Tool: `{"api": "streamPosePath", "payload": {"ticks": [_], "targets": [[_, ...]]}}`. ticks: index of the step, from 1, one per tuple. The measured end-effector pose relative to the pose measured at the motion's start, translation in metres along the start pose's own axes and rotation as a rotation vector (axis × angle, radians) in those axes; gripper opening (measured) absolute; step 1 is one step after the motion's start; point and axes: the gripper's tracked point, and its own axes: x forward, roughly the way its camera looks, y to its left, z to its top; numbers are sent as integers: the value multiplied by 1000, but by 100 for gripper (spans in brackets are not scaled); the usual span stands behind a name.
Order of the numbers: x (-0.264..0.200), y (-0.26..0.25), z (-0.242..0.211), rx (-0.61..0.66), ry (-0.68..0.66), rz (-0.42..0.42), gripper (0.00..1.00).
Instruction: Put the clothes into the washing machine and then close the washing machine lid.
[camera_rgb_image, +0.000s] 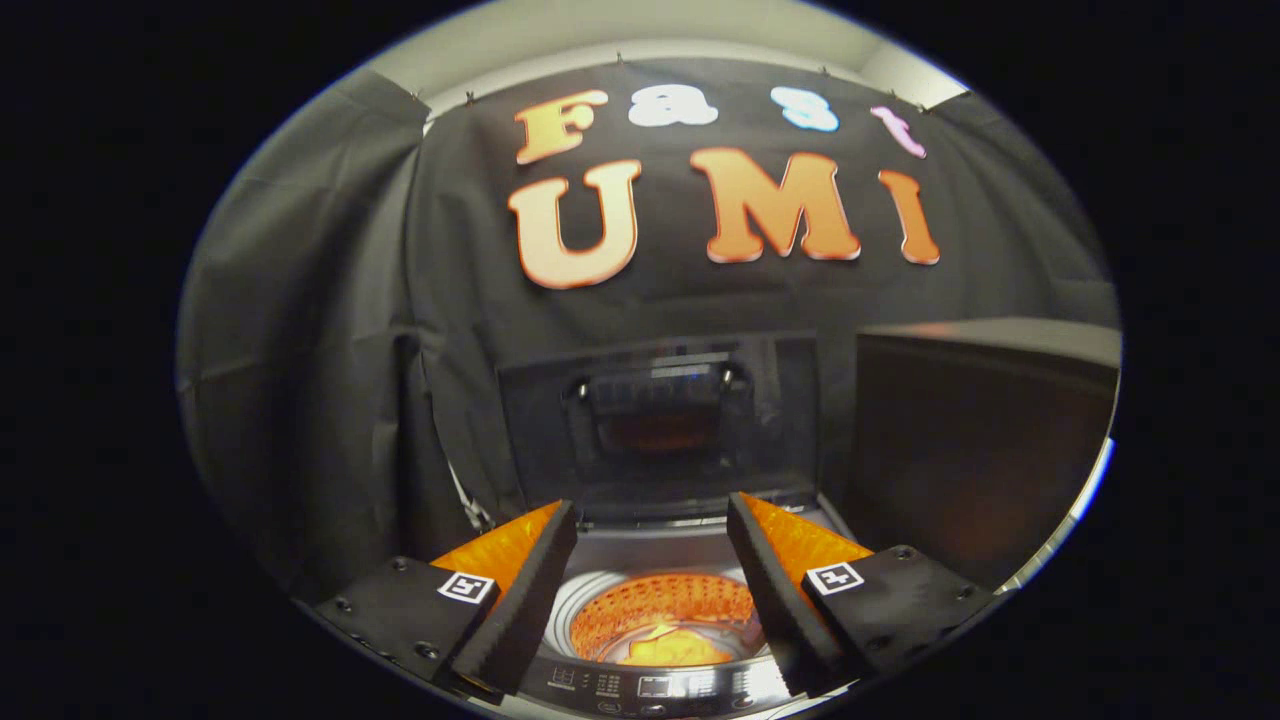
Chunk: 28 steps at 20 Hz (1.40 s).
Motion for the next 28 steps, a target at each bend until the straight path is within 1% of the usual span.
{"api": "streamPosePath", "payload": {"ticks": [3,7,10,12,16,18,20,22,24,27,28], "targets": [[-12,-10,53,-9,-85,-10,98],[0,-13,111,34,-142,-25,98],[30,-16,152,51,-144,-49,98],[61,-24,168,19,-144,-77,98],[124,-38,178,-66,-122,-121,98],[157,-49,176,-30,-106,-149,98],[178,-61,172,29,-88,-174,98],[196,-65,168,56,-66,-182,98],[215,-67,165,44,-41,-174,98],[243,-56,146,-9,47,-114,98],[251,-55,137,-19,81,-107,98]]}}
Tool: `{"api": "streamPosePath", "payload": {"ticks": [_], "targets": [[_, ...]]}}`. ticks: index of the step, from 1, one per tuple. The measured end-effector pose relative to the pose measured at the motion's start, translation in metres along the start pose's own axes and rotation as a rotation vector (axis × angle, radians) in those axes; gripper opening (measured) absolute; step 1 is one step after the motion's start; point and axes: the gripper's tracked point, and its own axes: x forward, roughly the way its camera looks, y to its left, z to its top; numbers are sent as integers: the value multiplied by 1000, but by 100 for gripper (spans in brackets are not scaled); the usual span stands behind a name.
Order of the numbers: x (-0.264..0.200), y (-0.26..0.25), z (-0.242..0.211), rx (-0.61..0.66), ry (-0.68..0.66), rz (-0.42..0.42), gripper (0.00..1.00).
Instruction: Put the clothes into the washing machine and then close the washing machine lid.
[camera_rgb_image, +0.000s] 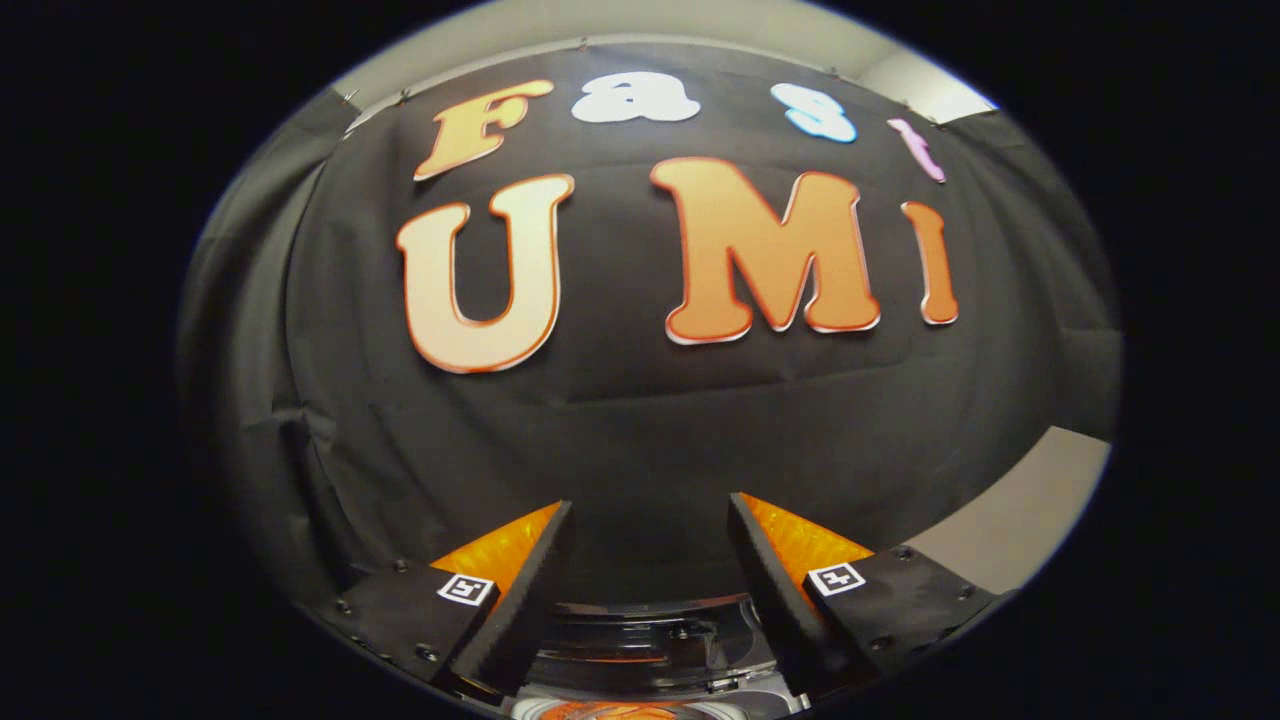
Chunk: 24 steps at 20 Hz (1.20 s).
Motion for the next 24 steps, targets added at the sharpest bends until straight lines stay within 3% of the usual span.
{"api": "streamPosePath", "payload": {"ticks": [13,16,24], "targets": [[42,7,-46,-66,88,13,98],[44,6,-48,-26,70,38,98],[0,7,-49,-24,26,66,97]]}}
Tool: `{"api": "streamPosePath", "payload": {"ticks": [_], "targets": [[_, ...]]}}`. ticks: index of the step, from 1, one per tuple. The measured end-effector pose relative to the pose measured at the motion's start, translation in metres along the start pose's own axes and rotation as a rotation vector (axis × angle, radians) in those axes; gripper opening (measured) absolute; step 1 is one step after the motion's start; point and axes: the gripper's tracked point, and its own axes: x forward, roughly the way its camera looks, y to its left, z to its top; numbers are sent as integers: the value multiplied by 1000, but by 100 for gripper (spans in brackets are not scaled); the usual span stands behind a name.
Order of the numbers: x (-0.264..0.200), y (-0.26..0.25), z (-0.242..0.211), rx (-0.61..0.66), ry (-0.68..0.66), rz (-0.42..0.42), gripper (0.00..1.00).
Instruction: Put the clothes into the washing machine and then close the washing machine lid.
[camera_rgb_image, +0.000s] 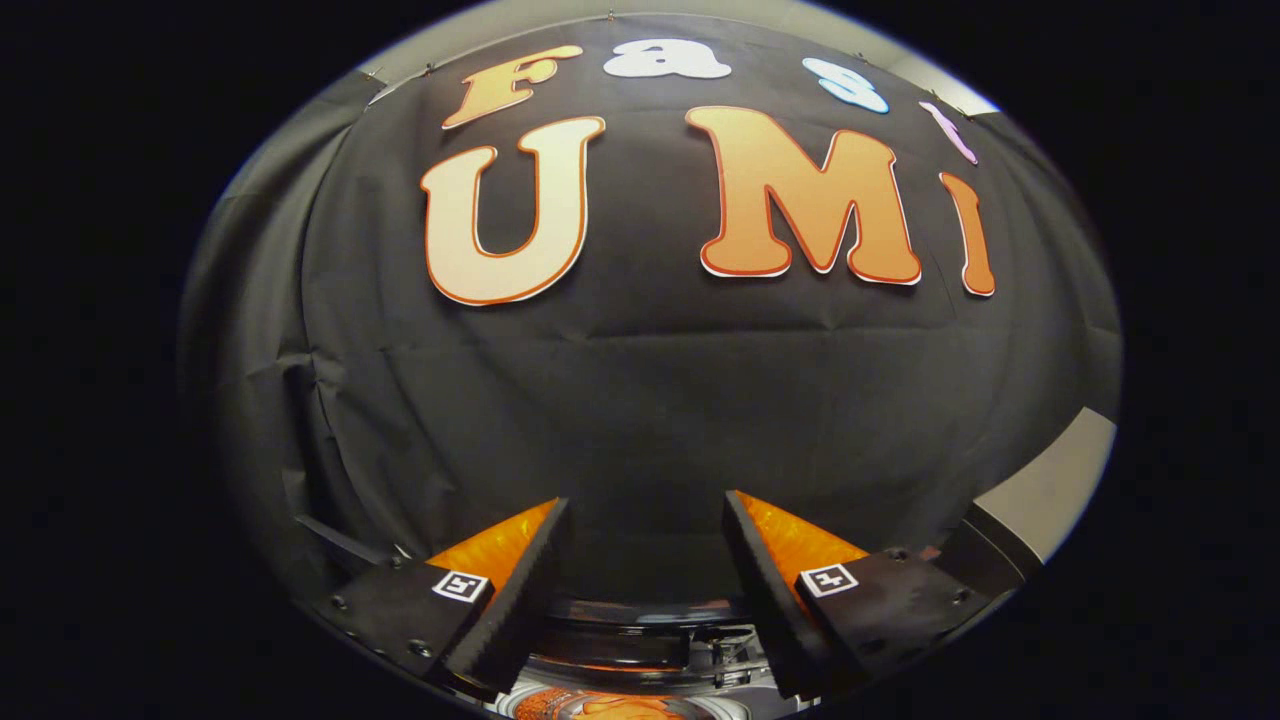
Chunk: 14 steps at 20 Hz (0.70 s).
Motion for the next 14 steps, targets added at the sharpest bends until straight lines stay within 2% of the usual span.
{"api": "streamPosePath", "payload": {"ticks": [14], "targets": [[-71,2,-26,-14,-32,3,97]]}}
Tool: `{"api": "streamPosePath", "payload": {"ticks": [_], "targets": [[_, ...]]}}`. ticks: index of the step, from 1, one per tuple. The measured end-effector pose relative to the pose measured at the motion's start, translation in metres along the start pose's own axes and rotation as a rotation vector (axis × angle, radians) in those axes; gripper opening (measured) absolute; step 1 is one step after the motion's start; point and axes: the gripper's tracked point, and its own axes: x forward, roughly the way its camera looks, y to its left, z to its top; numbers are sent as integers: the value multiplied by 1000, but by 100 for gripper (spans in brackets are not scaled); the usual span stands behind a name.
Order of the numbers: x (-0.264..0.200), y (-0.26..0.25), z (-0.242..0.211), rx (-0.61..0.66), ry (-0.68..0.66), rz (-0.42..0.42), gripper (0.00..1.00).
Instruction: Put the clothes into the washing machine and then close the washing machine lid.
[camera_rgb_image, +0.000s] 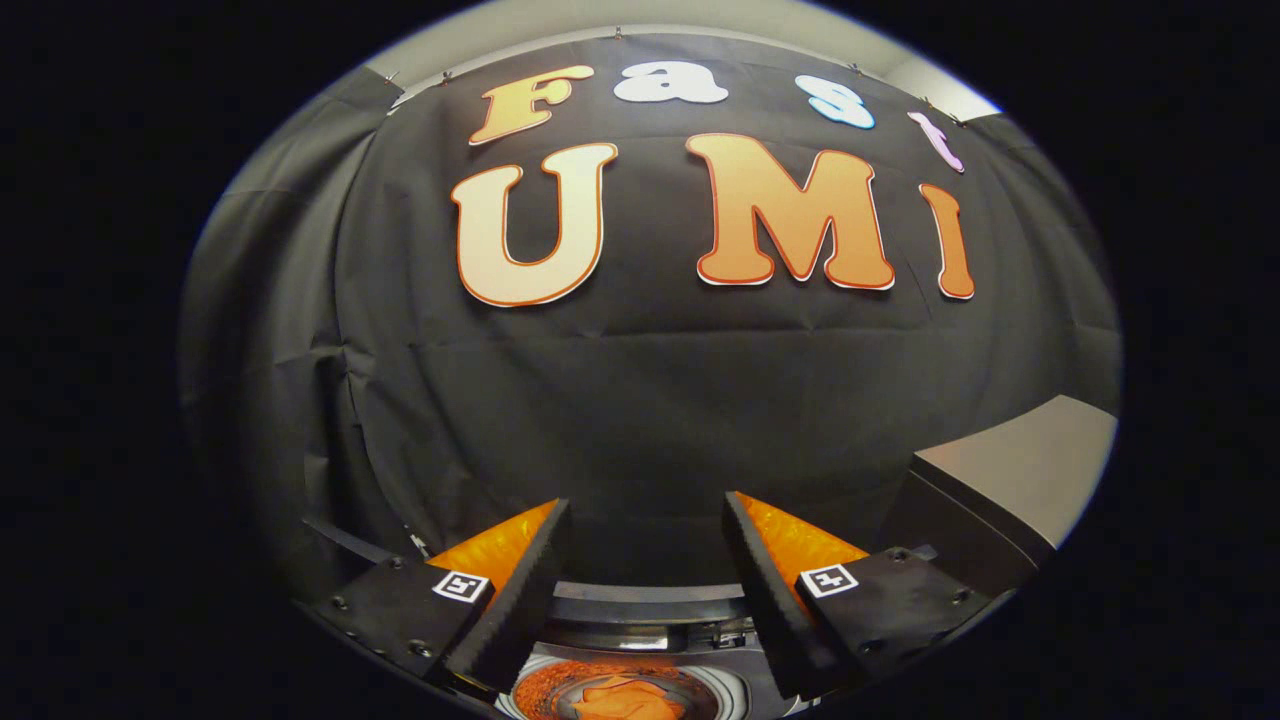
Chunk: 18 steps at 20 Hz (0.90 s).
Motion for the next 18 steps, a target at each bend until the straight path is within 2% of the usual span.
{"api": "streamPosePath", "payload": {"ticks": [5,11,18], "targets": [[-10,1,-5,-1,-10,2,97],[-42,-3,-31,-3,-9,-5,97],[-80,-15,-65,-91,-49,-37,97]]}}
